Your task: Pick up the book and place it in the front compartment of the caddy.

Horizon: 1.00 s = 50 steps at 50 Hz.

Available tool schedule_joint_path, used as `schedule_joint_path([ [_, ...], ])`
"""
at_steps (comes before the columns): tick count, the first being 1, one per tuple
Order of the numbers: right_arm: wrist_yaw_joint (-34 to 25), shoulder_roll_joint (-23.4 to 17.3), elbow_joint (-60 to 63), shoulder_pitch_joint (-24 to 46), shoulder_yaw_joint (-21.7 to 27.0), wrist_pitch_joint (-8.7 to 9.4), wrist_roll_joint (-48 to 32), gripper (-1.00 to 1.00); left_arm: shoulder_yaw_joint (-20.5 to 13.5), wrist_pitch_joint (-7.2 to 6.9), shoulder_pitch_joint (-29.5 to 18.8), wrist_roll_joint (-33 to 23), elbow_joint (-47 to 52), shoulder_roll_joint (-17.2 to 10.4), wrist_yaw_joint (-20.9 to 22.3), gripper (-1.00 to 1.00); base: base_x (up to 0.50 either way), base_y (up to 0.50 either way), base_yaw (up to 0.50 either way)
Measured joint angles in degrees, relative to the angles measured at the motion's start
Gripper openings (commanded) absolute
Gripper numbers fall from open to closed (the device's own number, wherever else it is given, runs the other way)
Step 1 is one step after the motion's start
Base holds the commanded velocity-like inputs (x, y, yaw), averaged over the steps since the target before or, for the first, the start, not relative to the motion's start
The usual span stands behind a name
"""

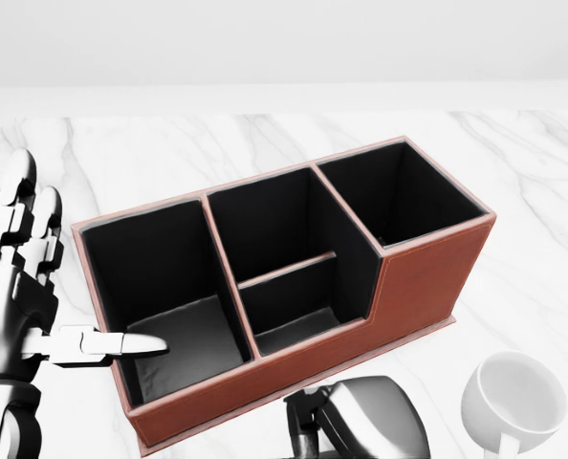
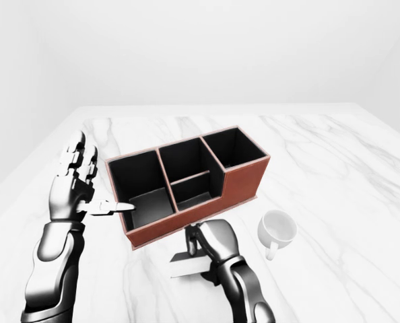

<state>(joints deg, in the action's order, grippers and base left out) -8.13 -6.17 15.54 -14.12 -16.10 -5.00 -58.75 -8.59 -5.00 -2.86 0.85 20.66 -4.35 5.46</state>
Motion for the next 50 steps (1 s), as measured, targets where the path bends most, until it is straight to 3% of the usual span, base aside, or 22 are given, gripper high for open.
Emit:
schedule_joint_path([
  [50,-14.05,2.89,12.22,9.2,7.59,0.0,6.99,-1.0,-0.11,0.0,-0.23,-0.09,-0.24,-0.09,-0.14,1.0,0.0,0.0,0.0],
])
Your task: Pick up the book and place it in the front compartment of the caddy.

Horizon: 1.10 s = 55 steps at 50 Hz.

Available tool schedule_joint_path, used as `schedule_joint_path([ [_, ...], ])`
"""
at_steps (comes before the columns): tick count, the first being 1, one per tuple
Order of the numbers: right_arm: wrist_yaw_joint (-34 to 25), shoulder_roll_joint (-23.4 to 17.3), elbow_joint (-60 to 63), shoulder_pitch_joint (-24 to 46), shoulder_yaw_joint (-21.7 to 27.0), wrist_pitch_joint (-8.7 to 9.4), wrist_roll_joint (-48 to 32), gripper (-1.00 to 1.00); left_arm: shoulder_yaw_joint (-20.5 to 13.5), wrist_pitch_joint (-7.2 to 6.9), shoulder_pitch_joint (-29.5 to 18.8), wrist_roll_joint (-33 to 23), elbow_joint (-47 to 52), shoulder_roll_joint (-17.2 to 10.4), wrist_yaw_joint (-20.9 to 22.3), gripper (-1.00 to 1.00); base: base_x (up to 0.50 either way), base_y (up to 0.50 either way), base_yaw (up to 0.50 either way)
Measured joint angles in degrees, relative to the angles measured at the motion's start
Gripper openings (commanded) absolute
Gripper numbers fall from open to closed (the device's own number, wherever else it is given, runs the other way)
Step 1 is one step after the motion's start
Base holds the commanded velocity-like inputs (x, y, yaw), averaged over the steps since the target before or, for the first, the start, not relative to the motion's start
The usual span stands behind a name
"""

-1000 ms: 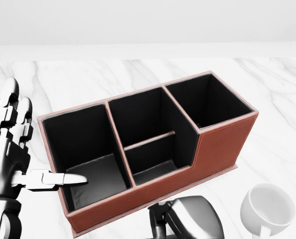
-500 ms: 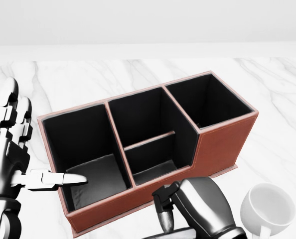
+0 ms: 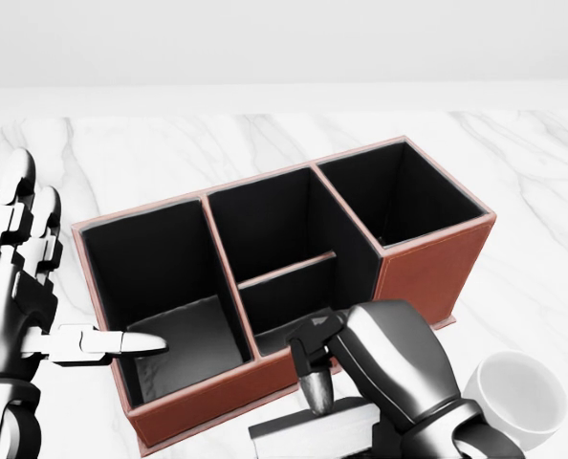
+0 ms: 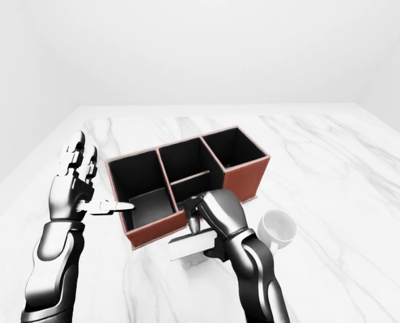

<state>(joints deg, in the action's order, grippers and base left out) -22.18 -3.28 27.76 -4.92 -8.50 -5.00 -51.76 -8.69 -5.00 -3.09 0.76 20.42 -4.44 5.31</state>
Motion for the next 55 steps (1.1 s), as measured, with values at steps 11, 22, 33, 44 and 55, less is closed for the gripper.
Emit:
schedule_joint_path([
  [11,-2.08,0.37,0.78,3.54,0.94,0.0,0.57,-1.0,0.0,0.0,0.01,-0.01,-0.08,0.01,-0.04,1.0,0.0,0.0,0.0],
  [22,-3.87,0.63,0.55,7.82,1.88,0.0,1.07,-1.0,0.01,0.0,-0.02,0.0,-0.36,0.0,-0.06,1.0,0.0,0.0,0.0],
  [33,-4.97,0.96,-0.71,12.72,2.55,0.0,1.32,-1.0,0.01,0.0,0.0,0.02,-0.53,-0.01,-0.06,1.0,0.0,0.0,0.0],
  [44,-5.54,0.99,-2.74,18.21,3.29,0.0,1.68,-1.0,0.02,0.0,0.07,-0.01,-0.48,0.0,-0.02,1.0,0.0,0.0,0.0],
  [55,-5.53,0.79,-5.7,23.58,3.97,0.0,1.96,-1.0,0.12,0.0,0.14,-0.1,-0.58,0.05,0.02,1.0,0.0,0.0,0.0],
])
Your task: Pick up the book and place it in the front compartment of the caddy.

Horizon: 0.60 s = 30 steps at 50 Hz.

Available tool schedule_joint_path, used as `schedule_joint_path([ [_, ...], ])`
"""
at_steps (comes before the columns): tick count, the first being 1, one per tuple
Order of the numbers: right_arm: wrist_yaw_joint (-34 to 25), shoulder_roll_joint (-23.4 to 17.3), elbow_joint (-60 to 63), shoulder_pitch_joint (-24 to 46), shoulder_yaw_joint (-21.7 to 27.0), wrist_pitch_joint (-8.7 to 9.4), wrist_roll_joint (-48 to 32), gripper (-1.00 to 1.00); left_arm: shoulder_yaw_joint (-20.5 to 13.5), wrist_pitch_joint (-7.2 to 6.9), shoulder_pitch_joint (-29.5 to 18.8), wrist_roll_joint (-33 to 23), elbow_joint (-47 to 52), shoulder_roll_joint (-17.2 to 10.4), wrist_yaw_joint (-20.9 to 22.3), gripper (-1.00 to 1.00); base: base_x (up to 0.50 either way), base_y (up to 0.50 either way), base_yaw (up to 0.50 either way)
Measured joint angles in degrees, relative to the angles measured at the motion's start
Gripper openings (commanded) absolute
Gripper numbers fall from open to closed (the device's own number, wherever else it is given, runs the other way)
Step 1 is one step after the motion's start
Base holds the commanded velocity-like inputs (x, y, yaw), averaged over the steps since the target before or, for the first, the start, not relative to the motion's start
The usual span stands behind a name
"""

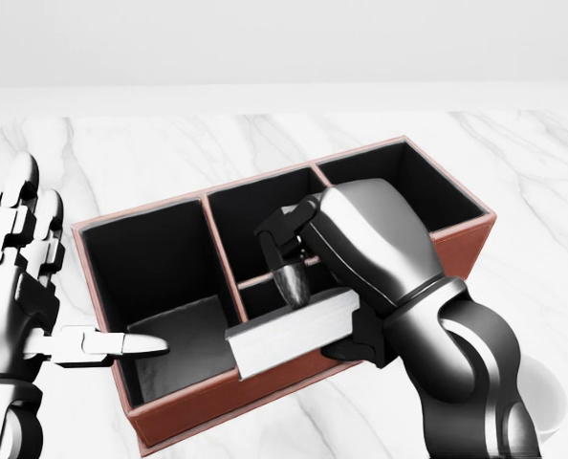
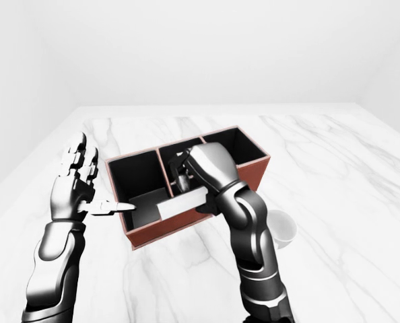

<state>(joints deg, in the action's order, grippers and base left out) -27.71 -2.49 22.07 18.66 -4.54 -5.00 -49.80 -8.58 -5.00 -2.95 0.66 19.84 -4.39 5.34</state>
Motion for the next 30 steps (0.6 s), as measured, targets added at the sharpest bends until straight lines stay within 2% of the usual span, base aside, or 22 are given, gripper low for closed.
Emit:
schedule_joint_path([
  [30,4.05,-1.99,-13.21,11.77,1.81,0.0,0.32,-1.0,0.15,0.0,0.1,-0.18,-0.21,0.06,0.0,1.0,0.0,0.0,0.0],
])
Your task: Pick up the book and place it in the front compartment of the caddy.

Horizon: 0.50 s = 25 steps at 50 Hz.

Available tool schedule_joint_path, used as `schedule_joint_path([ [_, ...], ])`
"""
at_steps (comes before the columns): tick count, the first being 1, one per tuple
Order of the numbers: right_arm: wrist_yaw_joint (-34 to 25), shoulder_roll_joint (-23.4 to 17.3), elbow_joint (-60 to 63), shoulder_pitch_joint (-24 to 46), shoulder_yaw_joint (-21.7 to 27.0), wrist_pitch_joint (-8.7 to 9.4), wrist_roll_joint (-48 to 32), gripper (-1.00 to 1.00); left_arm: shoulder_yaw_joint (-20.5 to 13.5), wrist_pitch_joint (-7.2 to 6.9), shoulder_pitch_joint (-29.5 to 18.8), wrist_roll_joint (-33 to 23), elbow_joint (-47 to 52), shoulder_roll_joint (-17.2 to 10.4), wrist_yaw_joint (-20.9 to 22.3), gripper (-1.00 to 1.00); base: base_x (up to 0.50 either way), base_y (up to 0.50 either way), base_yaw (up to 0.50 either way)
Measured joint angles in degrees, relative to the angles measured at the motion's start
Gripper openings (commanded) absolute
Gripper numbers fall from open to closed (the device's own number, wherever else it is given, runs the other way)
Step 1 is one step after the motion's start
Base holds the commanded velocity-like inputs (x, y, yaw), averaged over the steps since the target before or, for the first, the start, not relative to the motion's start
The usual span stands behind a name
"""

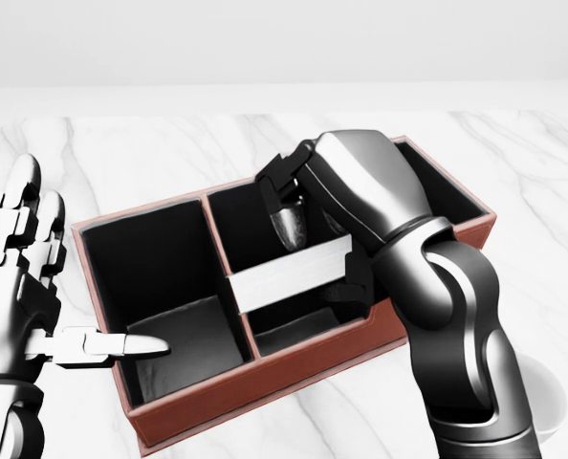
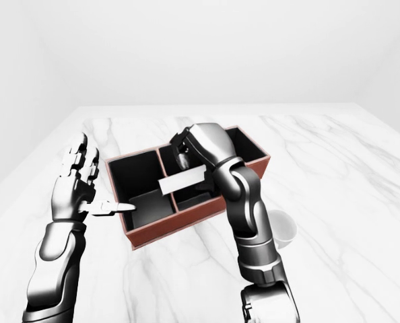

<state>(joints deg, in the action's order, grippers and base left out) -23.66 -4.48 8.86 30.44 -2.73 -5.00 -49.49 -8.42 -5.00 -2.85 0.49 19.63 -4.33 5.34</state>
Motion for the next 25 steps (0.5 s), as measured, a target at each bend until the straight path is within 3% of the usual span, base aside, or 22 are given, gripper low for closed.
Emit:
schedule_joint_path([
  [25,4.44,-0.86,-9.35,6.02,0.48,0.0,0.22,-1.0,0.02,0.0,0.02,-0.13,-0.05,0.02,0.04,1.0,0.0,0.0,0.0],
])
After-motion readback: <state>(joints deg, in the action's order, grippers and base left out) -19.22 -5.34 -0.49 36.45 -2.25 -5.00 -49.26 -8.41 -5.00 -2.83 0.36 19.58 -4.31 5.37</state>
